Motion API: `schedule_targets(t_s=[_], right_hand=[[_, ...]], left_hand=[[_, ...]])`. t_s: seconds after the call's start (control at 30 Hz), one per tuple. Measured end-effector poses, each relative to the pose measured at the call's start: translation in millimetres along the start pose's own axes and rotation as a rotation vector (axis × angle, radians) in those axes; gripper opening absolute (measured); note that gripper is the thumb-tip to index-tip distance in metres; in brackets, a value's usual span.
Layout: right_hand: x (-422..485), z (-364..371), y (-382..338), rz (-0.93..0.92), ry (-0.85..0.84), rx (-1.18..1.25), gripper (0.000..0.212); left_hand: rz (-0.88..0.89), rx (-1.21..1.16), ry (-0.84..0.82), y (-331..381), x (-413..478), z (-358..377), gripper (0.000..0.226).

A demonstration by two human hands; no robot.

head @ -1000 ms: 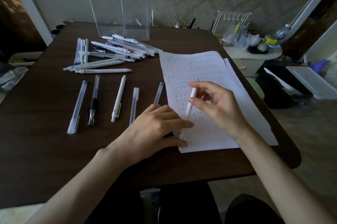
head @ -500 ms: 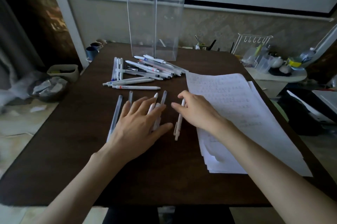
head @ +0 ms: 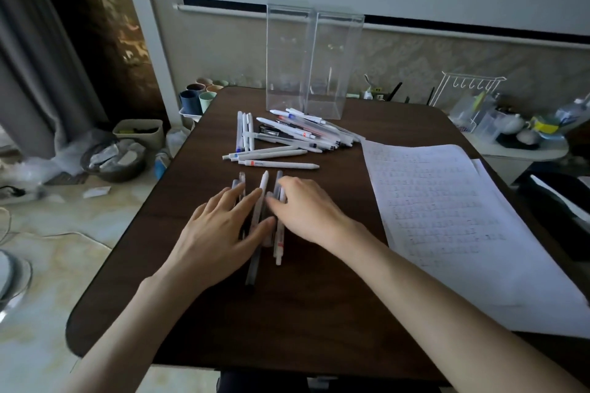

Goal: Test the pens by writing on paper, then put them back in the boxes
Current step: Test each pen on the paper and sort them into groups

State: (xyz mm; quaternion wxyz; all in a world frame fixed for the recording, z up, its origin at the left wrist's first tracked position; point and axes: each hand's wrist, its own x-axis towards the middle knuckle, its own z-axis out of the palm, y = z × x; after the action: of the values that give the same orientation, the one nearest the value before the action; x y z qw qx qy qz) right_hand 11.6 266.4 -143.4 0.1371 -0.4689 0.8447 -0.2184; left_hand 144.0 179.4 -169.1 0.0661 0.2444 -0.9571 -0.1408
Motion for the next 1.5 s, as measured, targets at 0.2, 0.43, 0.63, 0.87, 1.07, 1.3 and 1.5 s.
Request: schedule_targets(t_s=[0.2, 0.43, 0.63, 0.87, 1.07, 1.3, 1.5], right_hand=[[46, -16, 28, -0.049, 0.268, -0.256, 0.028], [68, -18, 37, -0.175, 0.120, -0.478, 0.008], [29, -46, 63, -0.223, 0.228, -0.382, 0.039], [-60, -80, 108, -0.181, 0.342, -0.278, 0.036], [-108, -77, 158, 0.031, 0.405, -0.379, 0.055], [-124, -66, 183, 0.013, 0.530, -0.381, 0.056], [-126, -62, 182, -0.022, 0.699, -0.394, 0.048]], left_hand=[[0.053, -0.098, 0.039, -5, -2, 2, 0.085], [0.210, -0.080, -0.051, -9, 1, 5, 0.069], [0.209, -0.124, 0.043, -4, -2, 2, 0.077], [0.464, -0.149, 0.171, 59, -12, 10, 0.045], [0.610, -0.169, 0.057, 123, -10, 43, 0.036], [0.648, -0.207, 0.021, 158, -7, 58, 0.035], [0.635, -0.179, -0.037, 153, -11, 64, 0.039]])
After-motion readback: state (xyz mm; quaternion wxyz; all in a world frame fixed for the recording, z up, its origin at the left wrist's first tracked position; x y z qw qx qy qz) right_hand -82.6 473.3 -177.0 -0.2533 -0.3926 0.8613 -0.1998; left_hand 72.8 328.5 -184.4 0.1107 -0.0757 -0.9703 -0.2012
